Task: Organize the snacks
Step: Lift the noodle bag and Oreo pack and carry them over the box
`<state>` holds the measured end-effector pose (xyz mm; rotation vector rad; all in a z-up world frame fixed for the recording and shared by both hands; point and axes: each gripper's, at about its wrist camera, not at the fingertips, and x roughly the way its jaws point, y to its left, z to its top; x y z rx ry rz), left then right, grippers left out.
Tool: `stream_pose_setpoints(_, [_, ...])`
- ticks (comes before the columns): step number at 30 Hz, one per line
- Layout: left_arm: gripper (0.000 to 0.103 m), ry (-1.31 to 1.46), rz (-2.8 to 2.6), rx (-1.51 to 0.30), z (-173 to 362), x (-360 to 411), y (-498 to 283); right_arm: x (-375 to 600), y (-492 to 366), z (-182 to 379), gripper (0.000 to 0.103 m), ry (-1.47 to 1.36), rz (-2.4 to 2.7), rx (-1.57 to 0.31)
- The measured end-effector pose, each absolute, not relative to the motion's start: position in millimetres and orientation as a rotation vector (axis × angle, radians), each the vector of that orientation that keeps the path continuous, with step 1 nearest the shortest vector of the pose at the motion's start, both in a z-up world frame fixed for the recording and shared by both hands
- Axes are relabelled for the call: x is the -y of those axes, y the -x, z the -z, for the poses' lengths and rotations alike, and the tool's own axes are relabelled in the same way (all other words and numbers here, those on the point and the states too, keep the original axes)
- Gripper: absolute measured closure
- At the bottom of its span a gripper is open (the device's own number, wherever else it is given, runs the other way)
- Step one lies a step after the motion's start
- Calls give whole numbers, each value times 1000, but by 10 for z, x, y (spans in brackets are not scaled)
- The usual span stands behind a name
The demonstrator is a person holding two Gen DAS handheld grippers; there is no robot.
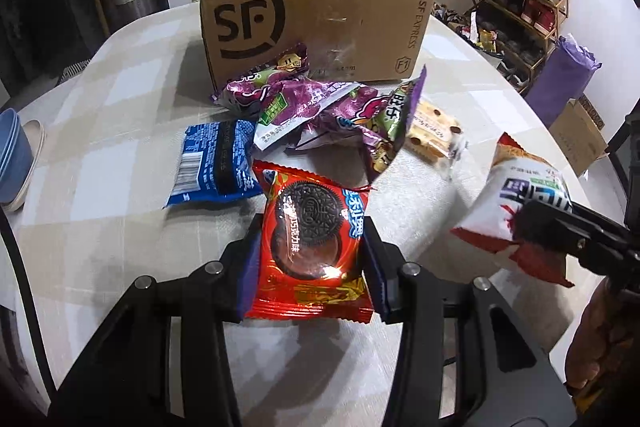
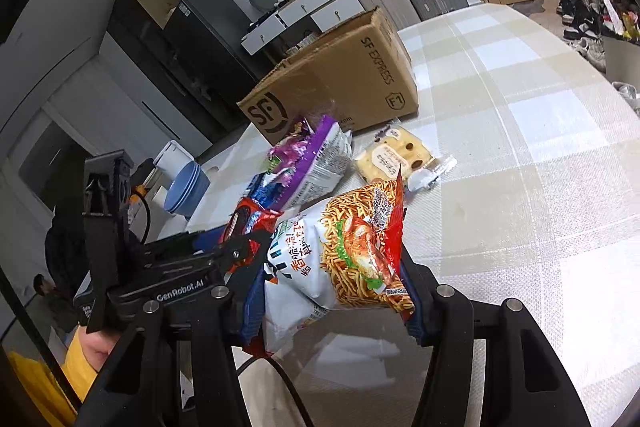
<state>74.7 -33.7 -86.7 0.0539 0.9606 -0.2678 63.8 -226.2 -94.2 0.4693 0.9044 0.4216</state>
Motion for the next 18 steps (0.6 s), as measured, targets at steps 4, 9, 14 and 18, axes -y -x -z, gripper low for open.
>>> stream_pose_setpoints(4, [61,-36,283,-947,804,290,-628,2252,-594,847,47,-468,-401,-881])
stream_pose_setpoints(9, [61,-7,289,-914,670,161,-466,2231,-532,678,47,-468,-391,-833])
stream_pose_setpoints(14, [61,35,289,-871,453,-23,-297,2141,-482,506,47,-444,-409,-801])
stream_pose_setpoints(18, [61,81,281,-834,289,-174,-134,2045,-418,363,47,-418,-429,-767])
